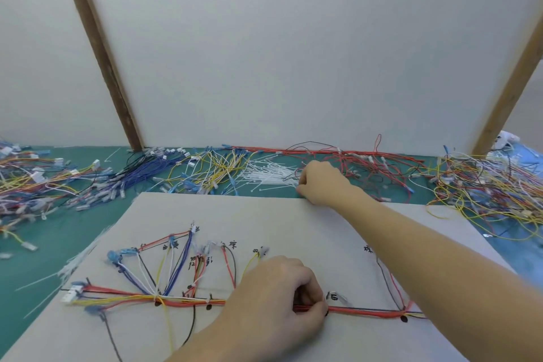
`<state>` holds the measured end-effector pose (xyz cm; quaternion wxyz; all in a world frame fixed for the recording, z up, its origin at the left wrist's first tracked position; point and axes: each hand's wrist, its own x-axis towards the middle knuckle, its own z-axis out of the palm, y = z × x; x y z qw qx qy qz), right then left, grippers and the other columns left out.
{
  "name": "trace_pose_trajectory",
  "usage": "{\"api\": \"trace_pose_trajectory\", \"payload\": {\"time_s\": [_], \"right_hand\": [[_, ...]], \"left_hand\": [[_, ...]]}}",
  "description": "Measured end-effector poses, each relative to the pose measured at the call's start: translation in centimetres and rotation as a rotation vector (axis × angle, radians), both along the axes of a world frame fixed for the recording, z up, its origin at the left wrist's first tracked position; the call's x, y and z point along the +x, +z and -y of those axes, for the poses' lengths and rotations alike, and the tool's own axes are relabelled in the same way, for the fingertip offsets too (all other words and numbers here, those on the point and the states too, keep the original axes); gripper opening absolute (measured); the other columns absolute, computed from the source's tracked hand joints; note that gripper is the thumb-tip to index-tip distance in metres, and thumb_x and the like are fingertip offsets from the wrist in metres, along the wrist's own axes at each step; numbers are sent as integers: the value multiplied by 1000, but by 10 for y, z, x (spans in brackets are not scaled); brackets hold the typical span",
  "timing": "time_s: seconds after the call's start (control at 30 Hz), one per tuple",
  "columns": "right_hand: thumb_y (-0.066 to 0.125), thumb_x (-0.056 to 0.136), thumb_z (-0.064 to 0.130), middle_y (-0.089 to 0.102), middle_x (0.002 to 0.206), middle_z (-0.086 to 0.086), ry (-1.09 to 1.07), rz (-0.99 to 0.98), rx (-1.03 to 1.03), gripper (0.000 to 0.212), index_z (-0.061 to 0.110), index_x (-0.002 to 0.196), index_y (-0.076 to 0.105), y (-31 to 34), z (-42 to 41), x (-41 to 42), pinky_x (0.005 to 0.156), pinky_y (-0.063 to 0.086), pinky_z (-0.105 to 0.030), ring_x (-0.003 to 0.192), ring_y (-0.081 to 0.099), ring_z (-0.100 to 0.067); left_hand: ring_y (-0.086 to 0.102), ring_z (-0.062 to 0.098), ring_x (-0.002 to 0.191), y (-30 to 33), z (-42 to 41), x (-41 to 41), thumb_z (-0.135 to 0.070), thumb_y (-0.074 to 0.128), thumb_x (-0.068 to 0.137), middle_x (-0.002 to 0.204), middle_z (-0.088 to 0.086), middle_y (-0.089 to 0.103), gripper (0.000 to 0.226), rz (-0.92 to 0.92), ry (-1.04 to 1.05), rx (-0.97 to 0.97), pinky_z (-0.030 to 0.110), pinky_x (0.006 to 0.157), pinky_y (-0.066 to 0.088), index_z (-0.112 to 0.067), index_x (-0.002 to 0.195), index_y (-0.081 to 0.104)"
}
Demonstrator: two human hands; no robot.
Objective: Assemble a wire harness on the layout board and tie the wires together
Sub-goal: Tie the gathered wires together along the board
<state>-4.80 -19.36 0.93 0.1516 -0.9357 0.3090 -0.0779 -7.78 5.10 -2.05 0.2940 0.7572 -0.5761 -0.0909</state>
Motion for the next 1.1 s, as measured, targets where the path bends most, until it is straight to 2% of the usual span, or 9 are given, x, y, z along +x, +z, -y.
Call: {"api": "trace_pose_trajectory", "payload": {"time_s": [0.1,0.27,0.47,0.63,0.73,0.87,0.97,1.03,1.1], "right_hand": [[67,92,20,68,116,-17,-70,-1,-115,24,10,113,69,-12,4,12,81,49,-37,108,65,-38],[63,93,14,67,116,-15,-121,34,-184,20,12,113,66,-21,8,21,75,42,-35,108,65,-37],[68,93,22,67,119,-15,-121,11,-177,25,10,115,66,-25,3,32,77,45,-37,110,65,-39],[54,92,0,64,119,-20,-102,-26,-249,26,2,117,60,-27,-1,37,73,40,-39,111,64,-42],[52,91,-2,66,118,-21,-63,-73,-247,26,1,114,62,-27,0,35,73,41,-37,109,65,-42],[47,91,-2,65,119,-22,-50,-98,-181,24,2,111,61,-19,1,30,74,42,-38,109,64,-43],[47,95,3,64,115,-23,-33,-44,-123,13,4,101,58,-9,-1,25,73,43,-39,106,63,-42],[48,95,7,69,106,-20,2,39,-33,17,4,98,65,-3,0,20,76,52,-41,99,67,-39],[52,94,6,75,94,-13,8,164,167,21,10,98,72,5,1,12,78,60,-41,83,69,-28]], "left_hand": [[55,-1,97,-3,2,2,-52,57,83,92,-14,67,27,11,-9,7,25,105,36,-28,88,69],[51,-4,102,-6,4,3,-57,56,86,89,-21,60,27,65,8,29,23,110,26,-33,92,67],[49,-4,96,-5,5,1,-53,60,86,82,-20,56,24,27,2,-9,16,94,38,-30,89,66],[50,-3,95,-4,4,1,-55,55,82,82,-19,57,19,17,-15,5,17,96,36,-37,82,60],[49,-4,93,-5,5,1,-57,52,81,82,-19,57,21,34,-22,9,16,100,31,-37,83,60],[49,-3,93,-7,5,2,-56,52,81,82,-19,58,25,26,-18,-10,21,94,41,-34,84,63],[49,-3,91,-7,5,3,-55,54,81,80,-18,58,26,19,-26,-14,23,89,44,-32,85,66],[50,-3,92,-6,5,3,-55,54,81,81,-19,58,24,19,-23,-13,21,91,43,-34,83,64],[50,-3,91,-6,4,2,-56,54,81,81,-19,58,21,18,-18,-6,18,93,41,-36,81,62]]}}
